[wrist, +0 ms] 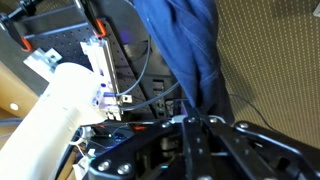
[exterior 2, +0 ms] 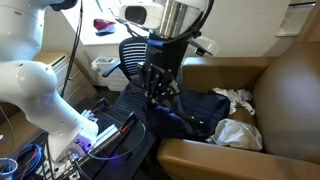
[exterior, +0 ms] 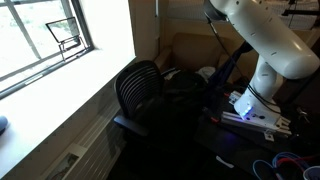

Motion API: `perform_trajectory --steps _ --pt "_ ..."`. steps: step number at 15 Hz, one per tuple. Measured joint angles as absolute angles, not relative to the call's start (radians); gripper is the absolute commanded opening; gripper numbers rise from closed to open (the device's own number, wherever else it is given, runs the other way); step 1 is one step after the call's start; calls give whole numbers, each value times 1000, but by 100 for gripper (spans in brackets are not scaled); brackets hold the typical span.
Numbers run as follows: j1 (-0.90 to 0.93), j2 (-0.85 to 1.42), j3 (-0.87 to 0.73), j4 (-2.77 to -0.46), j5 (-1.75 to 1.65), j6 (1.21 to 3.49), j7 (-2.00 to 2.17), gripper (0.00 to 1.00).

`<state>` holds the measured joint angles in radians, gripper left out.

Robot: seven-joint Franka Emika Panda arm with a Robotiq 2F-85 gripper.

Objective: Move the clothes on the black chair to the brown chair and then move the bag from the brown chair to the black

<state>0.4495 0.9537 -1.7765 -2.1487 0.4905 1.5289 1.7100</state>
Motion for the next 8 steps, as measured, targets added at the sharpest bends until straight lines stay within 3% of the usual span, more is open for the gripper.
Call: perform_trajectory --steps 4,8 --pt "290 898 -1696 -1916 579 1491 1914 1" --pt "38 825 -1501 -1690 630 1568 2163 3"
